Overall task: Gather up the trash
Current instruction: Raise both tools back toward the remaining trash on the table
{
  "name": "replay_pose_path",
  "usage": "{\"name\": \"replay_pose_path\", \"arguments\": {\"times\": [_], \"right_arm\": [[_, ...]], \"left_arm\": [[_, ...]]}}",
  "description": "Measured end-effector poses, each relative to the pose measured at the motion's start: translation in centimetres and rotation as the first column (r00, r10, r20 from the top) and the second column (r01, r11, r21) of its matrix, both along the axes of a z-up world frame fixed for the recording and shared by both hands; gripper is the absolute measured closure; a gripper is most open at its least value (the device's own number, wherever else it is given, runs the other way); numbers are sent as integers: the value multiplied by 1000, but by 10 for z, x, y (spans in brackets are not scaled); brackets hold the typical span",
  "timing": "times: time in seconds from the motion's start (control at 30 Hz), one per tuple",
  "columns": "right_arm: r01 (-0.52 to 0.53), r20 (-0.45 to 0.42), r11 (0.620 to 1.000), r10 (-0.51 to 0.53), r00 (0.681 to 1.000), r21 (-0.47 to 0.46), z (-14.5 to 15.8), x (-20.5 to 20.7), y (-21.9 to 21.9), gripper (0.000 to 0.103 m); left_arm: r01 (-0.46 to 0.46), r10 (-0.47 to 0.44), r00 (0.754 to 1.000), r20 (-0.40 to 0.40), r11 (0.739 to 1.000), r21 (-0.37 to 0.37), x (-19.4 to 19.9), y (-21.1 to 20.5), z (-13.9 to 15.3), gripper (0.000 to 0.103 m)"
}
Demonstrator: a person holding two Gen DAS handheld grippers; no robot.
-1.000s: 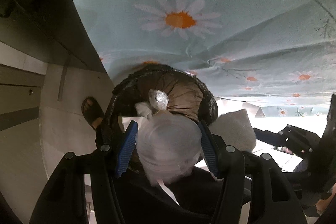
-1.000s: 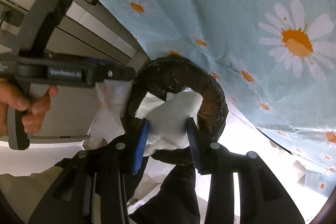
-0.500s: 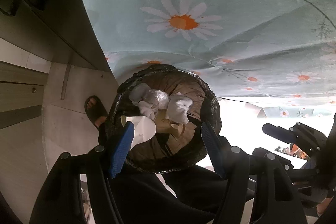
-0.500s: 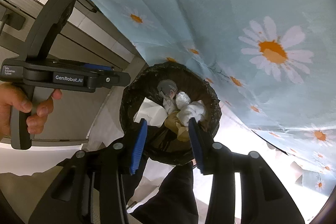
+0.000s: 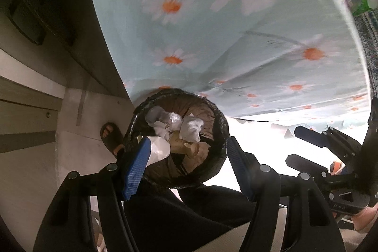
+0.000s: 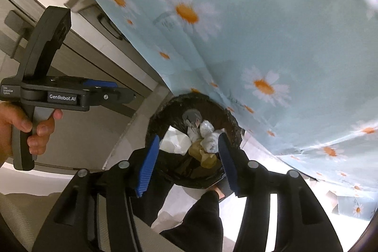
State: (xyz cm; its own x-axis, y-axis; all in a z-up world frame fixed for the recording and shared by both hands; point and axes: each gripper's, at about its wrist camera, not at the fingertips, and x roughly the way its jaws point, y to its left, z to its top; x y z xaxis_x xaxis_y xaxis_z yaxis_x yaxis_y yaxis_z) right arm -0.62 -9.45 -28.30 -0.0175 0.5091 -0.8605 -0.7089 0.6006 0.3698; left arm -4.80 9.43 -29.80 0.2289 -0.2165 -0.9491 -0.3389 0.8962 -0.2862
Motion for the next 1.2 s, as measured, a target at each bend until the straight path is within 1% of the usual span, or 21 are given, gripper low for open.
{"name": "replay_pose_path", "arguments": {"times": [0.2,0.27,0.33,0.43,0.53,0.6,0.67,0.77,0.8,0.83,0.87,0.9,0.93,1.0,1.03,1.07,1.13,1.2], "right_arm": [[19,46,997,-23,999,79,49,5,-16,46],[34,57,993,-40,998,111,66,8,-21,45],[47,103,988,-62,993,144,87,12,-26,45],[72,133,982,-95,987,173,107,20,-32,45],[111,184,974,-149,972,200,132,28,-36,45],[135,214,968,-180,960,209,143,30,-37,45],[167,261,962,-222,940,215,160,37,-41,45],[230,295,946,-293,910,230,179,48,-48,45],[246,319,941,-313,895,233,189,50,-50,38],[258,339,938,-327,882,233,195,54,-52,33],[280,362,931,-350,864,233,204,57,-54,31],[298,374,925,-369,851,235,210,60,-56,31],[322,384,916,-394,835,238,219,64,-59,31],[356,389,903,-426,817,242,229,72,-64,31],[369,393,896,-441,807,247,234,74,-68,31],[386,402,887,-459,793,252,240,78,-71,30],[408,401,876,-481,780,257,246,86,-76,29],[419,401,870,-492,773,261,250,96,-80,29]], "left_arm": [[2,-4,998,61,1000,25,3,-10,51,39],[25,-28,996,88,999,40,6,-16,68,39],[52,-58,992,113,997,58,9,-20,83,39],[90,-105,982,159,991,99,17,-23,105,39],[114,-134,967,216,988,105,26,-22,128,39],[146,-172,953,251,982,117,34,-23,143,39],[183,-213,933,289,975,129,41,-23,157,39],[227,-265,905,332,962,149,51,-23,174,39],[238,-277,897,345,959,153,54,-22,180,39],[249,-290,887,359,956,155,58,-21,185,39],[266,-307,874,377,951,158,63,-20,193,39],[278,-321,862,392,947,164,68,-19,200,39],[285,-329,854,404,944,167,73,-20,205,39],[311,-359,828,431,933,179,86,-20,218,39],[319,-371,819,439,929,190,89,-20,222,39],[328,-386,806,448,922,205,96,-21,228,39],[329,-394,792,466,919,217,108,-22,237,39],[333,-396,783,481,918,213,122,-23,245,39]]}}
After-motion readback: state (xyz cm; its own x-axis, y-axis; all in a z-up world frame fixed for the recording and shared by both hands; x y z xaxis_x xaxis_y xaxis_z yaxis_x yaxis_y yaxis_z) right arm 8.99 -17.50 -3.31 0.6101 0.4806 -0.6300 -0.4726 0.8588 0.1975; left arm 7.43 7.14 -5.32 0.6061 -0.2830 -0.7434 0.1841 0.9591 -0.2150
